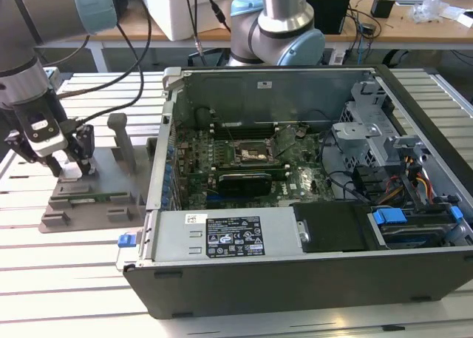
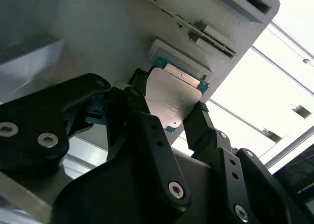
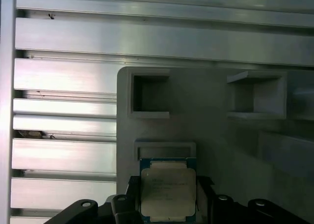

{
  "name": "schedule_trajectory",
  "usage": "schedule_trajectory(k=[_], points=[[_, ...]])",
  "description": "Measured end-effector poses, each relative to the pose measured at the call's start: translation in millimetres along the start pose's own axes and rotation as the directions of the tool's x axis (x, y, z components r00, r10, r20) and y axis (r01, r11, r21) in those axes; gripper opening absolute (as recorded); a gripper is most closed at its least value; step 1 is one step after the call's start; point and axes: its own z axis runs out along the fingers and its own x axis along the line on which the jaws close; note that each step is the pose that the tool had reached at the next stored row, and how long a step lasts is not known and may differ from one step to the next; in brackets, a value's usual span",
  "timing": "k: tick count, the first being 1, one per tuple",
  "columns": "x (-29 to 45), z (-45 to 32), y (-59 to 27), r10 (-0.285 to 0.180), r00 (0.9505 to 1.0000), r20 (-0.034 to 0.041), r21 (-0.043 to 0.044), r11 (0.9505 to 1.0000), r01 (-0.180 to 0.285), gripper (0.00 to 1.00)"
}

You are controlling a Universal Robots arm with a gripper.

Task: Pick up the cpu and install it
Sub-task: 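Pick up the cpu and move it towards the insertion slot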

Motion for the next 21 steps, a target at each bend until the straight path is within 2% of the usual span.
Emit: schedule_trajectory(k=[15,18,21], points=[[-0.9,-32.3,-0.8,0.000,1.0000,0.0000,0.0000,1.0000,0.000,0.54],[-1.3,-46.9,-1.2,0.000,1.0000,0.0000,0.0000,1.0000,0.000,0.54],[-1.6,-57.4,-1.5,0.000,1.0000,-0.0001,0.0000,1.0000,0.000,0.54]])
